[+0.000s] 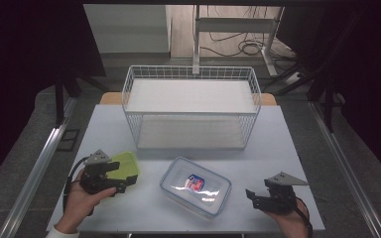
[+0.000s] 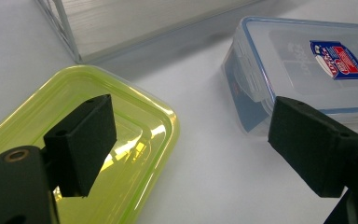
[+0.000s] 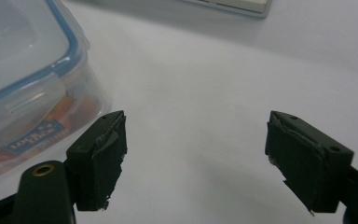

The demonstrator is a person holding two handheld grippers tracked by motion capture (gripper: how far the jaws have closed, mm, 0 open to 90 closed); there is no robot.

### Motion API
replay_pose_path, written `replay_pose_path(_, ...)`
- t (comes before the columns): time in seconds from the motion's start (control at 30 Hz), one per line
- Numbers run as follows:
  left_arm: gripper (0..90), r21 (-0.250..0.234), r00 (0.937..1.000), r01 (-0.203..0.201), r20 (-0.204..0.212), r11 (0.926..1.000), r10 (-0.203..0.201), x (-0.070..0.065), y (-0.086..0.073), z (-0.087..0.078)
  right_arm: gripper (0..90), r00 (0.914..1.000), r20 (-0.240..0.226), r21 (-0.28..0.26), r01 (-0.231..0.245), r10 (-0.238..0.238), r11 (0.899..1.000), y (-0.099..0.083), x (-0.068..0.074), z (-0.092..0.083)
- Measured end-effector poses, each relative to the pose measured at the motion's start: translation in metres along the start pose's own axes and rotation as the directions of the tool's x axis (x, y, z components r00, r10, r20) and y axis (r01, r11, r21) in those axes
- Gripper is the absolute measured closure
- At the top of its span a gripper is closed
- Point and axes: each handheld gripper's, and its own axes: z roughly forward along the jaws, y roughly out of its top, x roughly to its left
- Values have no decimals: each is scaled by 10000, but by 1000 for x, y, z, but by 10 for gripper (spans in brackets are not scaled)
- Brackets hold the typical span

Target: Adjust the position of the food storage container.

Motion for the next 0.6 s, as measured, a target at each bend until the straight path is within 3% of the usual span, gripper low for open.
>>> replay_pose_path(0.37,153,59,9999,98,47,9999,-98,-2,-7,-2,297,9991,-339,-43,-264,262,9996,6,-5,4)
replay_pose_path(0.6,149,-81,10000,84,-41,9999,-84,-4,-6,-6,325,9990,-449,183,46,-37,9998,11,-5,15)
